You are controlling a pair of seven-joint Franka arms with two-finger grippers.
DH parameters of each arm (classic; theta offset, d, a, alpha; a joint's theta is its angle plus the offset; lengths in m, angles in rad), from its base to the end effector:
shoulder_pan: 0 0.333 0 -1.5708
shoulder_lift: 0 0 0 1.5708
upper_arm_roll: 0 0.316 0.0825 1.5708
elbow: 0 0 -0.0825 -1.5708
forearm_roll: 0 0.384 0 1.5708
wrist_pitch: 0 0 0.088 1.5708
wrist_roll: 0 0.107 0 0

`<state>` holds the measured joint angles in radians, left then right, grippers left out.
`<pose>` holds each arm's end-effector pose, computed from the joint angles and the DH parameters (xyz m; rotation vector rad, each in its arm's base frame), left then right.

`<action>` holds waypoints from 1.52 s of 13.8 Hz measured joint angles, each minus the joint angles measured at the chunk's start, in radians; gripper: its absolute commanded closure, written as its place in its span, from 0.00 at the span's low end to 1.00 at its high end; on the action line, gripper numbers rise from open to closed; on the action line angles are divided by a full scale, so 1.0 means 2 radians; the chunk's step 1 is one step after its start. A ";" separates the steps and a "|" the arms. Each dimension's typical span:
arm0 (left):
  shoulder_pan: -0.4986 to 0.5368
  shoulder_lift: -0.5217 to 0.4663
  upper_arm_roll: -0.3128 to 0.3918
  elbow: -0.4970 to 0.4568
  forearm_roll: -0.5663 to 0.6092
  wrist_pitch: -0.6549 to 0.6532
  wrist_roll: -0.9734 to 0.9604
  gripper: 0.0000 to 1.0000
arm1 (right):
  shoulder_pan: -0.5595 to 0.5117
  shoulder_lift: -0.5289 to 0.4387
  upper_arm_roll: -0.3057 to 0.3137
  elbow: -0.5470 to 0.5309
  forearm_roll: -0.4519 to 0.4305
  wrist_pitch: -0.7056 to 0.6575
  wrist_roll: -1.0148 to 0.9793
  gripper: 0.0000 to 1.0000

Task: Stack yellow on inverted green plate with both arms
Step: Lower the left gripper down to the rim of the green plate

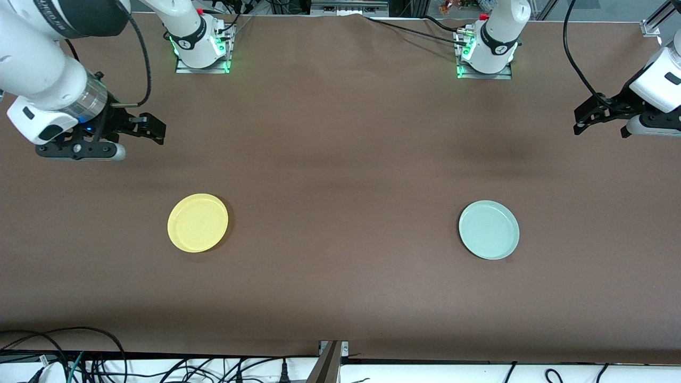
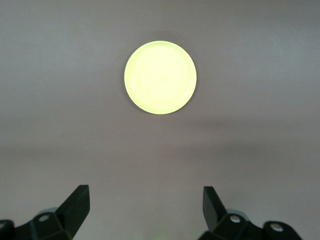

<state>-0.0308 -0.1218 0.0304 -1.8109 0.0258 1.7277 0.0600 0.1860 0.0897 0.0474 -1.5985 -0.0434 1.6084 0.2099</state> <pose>0.5266 0.0030 0.5897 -3.1164 0.0999 -0.0591 0.5662 0.1289 0.5638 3.0839 0.0414 -0.1067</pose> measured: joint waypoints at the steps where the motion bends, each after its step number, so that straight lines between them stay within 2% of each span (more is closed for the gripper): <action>1: 0.000 0.000 0.000 0.000 0.000 0.000 0.000 0.00 | 0.003 0.001 0.000 0.000 -0.001 0.002 0.000 0.00; 7: 0.000 0.002 0.001 -0.001 0.000 -0.002 0.000 0.00 | 0.004 0.006 0.000 0.000 -0.002 0.007 0.000 0.00; 10: -0.001 0.018 0.000 -0.002 0.000 -0.013 0.000 0.00 | 0.004 0.007 0.000 0.000 -0.002 0.007 0.000 0.00; 15: -0.001 0.102 0.000 0.013 0.000 0.005 0.000 0.00 | 0.004 0.007 0.000 0.000 -0.002 0.007 0.000 0.00; 21: -0.002 0.217 -0.001 0.037 0.000 0.123 0.031 0.00 | 0.004 0.006 0.000 0.000 -0.002 -0.002 0.000 0.00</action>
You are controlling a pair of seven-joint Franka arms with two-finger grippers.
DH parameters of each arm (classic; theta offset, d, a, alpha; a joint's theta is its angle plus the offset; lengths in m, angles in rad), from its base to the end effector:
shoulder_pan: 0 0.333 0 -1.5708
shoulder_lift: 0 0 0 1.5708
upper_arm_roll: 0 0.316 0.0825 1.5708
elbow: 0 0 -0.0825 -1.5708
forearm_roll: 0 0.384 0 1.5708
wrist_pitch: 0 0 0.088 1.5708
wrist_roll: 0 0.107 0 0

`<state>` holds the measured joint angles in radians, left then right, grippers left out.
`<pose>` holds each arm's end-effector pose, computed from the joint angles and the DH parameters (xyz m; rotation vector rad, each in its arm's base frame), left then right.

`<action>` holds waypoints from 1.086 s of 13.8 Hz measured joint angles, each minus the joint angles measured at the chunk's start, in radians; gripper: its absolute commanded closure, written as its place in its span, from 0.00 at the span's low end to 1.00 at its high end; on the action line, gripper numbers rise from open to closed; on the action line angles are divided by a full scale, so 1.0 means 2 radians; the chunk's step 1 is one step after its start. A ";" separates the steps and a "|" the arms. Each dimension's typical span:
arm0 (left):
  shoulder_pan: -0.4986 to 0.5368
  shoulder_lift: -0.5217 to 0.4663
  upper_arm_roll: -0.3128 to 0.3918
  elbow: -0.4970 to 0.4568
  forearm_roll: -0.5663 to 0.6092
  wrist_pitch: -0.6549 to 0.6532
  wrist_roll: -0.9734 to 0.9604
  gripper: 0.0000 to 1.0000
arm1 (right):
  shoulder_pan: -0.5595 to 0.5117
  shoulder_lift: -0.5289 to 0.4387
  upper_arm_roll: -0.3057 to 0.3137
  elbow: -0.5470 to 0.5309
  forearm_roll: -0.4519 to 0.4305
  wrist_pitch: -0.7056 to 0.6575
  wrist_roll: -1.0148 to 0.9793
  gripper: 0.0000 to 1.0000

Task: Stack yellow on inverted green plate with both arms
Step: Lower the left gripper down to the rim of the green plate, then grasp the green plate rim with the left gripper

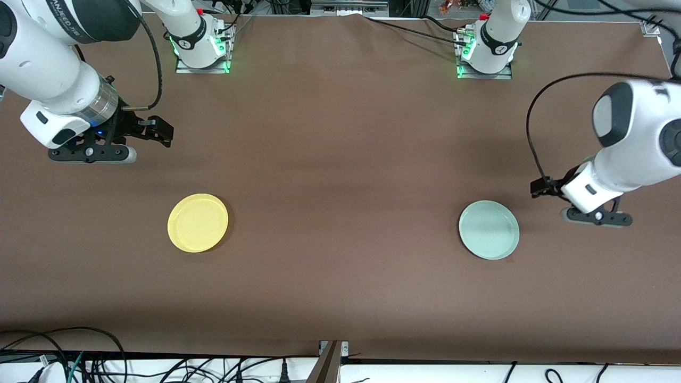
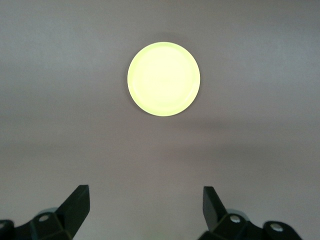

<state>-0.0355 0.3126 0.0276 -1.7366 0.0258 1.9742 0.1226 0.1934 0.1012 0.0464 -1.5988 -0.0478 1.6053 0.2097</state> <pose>0.6343 -0.0047 0.3916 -3.1039 0.2216 0.1193 0.5677 0.1325 0.5567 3.0756 0.0523 -0.1272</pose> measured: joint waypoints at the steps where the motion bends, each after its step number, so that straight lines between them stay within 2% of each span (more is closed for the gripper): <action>1: 0.001 0.014 0.000 0.001 0.000 0.016 0.017 0.00 | 0.000 -0.001 0.000 0.000 0.000 -0.007 0.000 0.00; 5: 0.000 0.072 0.000 0.000 0.000 0.072 0.052 0.00 | 0.000 -0.003 0.000 -0.001 0.000 -0.013 0.000 0.00; 10: 0.017 0.150 -0.005 -0.028 0.000 0.270 0.112 0.00 | 0.000 -0.003 0.000 -0.001 0.000 -0.012 0.000 0.00; 12: 0.065 0.166 -0.047 -0.029 0.000 0.303 0.124 0.00 | 0.000 -0.003 0.000 -0.001 0.000 -0.007 0.000 0.00; 14: 0.147 0.183 -0.125 -0.033 0.000 0.325 0.134 0.02 | 0.000 -0.003 0.000 -0.001 0.000 -0.003 0.000 0.00; 15: 0.180 0.192 -0.157 -0.034 0.000 0.332 0.142 0.37 | 0.000 -0.003 0.000 -0.002 0.000 -0.003 0.000 0.00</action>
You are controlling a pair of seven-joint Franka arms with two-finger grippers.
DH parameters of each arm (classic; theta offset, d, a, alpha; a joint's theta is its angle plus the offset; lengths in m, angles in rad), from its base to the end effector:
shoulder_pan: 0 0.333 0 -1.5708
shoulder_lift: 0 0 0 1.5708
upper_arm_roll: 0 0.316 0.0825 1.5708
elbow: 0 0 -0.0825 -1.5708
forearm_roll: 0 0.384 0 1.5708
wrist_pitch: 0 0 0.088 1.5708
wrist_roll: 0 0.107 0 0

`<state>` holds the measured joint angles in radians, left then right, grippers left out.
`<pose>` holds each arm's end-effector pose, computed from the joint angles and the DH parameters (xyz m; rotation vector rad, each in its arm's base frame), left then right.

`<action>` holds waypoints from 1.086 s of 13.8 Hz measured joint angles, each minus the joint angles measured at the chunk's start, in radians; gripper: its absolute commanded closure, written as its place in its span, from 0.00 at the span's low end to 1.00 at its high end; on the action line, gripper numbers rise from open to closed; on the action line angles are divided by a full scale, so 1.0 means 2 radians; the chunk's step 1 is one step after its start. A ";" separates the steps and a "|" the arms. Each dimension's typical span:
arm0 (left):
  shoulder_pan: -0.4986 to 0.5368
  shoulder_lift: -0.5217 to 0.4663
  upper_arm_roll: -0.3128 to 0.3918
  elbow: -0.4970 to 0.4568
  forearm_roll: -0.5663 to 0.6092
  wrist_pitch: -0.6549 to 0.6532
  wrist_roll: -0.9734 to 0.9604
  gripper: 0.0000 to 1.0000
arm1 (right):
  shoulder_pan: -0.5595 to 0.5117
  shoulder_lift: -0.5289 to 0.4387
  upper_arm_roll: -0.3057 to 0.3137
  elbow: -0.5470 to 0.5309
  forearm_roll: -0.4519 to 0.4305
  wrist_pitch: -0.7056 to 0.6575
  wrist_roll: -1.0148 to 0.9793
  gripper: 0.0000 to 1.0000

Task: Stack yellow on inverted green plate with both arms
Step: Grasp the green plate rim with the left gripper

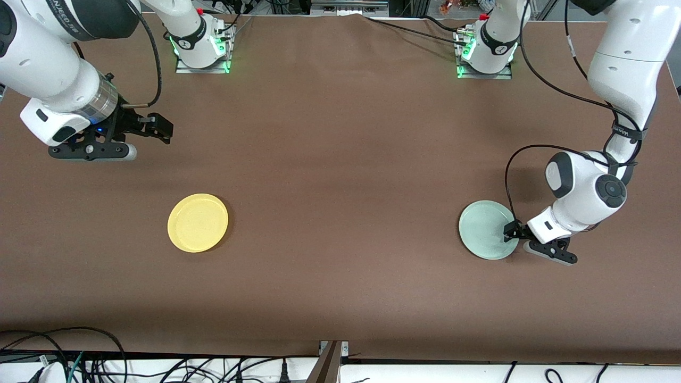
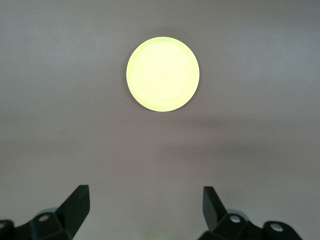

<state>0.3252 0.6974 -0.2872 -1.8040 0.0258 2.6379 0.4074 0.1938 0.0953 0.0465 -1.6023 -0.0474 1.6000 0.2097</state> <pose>0.6660 0.0405 0.1858 2.9679 -0.4668 0.2955 0.5654 0.1323 0.5581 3.0748 0.0527 -0.1315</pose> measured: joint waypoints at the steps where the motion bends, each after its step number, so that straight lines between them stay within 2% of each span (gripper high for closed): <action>1: 0.020 0.006 -0.018 0.000 0.000 0.003 0.008 0.77 | 0.000 0.000 0.000 0.000 0.000 0.000 0.000 0.00; 2: 0.029 0.009 -0.025 0.000 0.000 0.004 0.014 0.99 | 0.000 0.000 0.000 -0.001 0.000 0.000 0.000 0.00; 12: 0.019 0.014 -0.037 -0.002 0.003 0.008 0.026 1.00 | 0.000 0.000 0.000 -0.002 0.000 0.003 0.000 0.00; 15: 0.000 -0.007 -0.040 0.005 0.047 -0.014 0.024 1.00 | 0.000 0.000 -0.001 -0.002 0.000 0.004 0.000 0.00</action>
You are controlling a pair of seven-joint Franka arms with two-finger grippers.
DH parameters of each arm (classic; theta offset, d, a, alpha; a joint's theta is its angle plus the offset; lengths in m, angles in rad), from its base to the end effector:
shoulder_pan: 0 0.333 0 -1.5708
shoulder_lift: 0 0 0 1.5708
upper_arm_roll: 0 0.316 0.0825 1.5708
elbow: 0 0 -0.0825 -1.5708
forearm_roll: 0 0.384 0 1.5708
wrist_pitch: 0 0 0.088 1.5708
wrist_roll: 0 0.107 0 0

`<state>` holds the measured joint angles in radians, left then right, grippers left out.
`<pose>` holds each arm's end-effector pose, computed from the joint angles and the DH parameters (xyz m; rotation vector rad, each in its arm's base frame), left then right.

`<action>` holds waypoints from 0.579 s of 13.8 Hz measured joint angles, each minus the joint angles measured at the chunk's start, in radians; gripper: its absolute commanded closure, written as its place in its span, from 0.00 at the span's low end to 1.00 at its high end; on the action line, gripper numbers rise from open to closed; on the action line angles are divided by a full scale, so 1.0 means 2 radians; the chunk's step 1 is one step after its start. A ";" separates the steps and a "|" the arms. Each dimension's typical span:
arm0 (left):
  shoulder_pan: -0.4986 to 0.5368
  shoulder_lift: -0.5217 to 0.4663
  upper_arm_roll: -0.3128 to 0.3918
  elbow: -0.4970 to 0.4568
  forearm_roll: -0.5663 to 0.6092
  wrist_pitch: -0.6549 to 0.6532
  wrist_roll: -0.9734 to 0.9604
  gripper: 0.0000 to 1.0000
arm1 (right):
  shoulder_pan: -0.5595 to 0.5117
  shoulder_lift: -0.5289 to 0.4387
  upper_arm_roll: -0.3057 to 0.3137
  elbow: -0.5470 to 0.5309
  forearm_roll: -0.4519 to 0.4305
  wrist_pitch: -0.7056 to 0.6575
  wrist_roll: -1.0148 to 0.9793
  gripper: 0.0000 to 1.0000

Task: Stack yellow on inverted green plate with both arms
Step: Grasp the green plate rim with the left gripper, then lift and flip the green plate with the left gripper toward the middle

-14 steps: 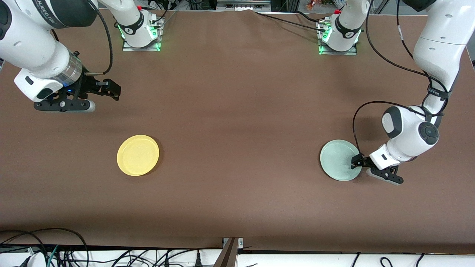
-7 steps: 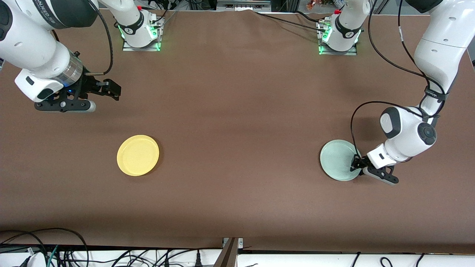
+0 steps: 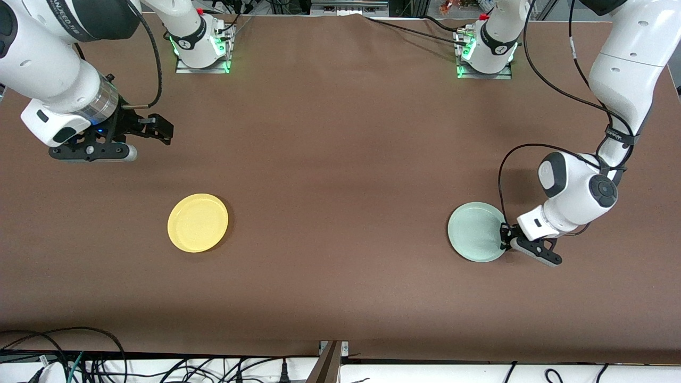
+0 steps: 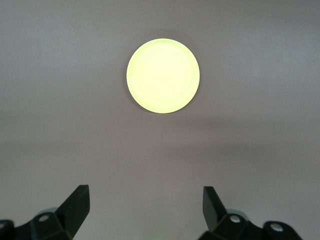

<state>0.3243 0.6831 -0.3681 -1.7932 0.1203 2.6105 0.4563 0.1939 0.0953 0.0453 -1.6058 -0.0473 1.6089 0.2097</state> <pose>0.6723 -0.0095 0.2070 2.9196 -0.7481 0.3197 0.5663 0.1319 0.5571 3.0765 0.0515 -0.1235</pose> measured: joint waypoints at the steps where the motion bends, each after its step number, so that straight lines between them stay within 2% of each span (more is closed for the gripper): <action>1: -0.009 -0.012 -0.001 0.006 0.029 -0.020 0.000 1.00 | 0.000 0.000 0.000 0.000 0.000 0.000 0.000 0.00; 3: -0.037 -0.037 -0.004 0.033 0.096 -0.091 -0.011 1.00 | 0.000 0.000 0.000 0.000 0.000 0.001 0.000 0.00; 5: -0.084 -0.054 -0.005 0.084 0.135 -0.202 -0.043 1.00 | 0.000 0.000 -0.001 0.000 0.000 0.001 0.000 0.00; 7: -0.144 -0.059 -0.004 0.128 0.202 -0.289 -0.110 1.00 | 0.000 0.000 -0.001 0.000 0.000 0.001 0.000 0.00; 8: -0.172 -0.059 -0.003 0.136 0.245 -0.308 -0.159 1.00 | 0.000 0.000 -0.001 0.000 0.000 0.002 0.000 0.00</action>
<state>-0.0207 0.5660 -0.3741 -1.5209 0.6102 1.9938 0.1374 0.1939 0.0953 0.0432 -1.6062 -0.0472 1.6122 0.2097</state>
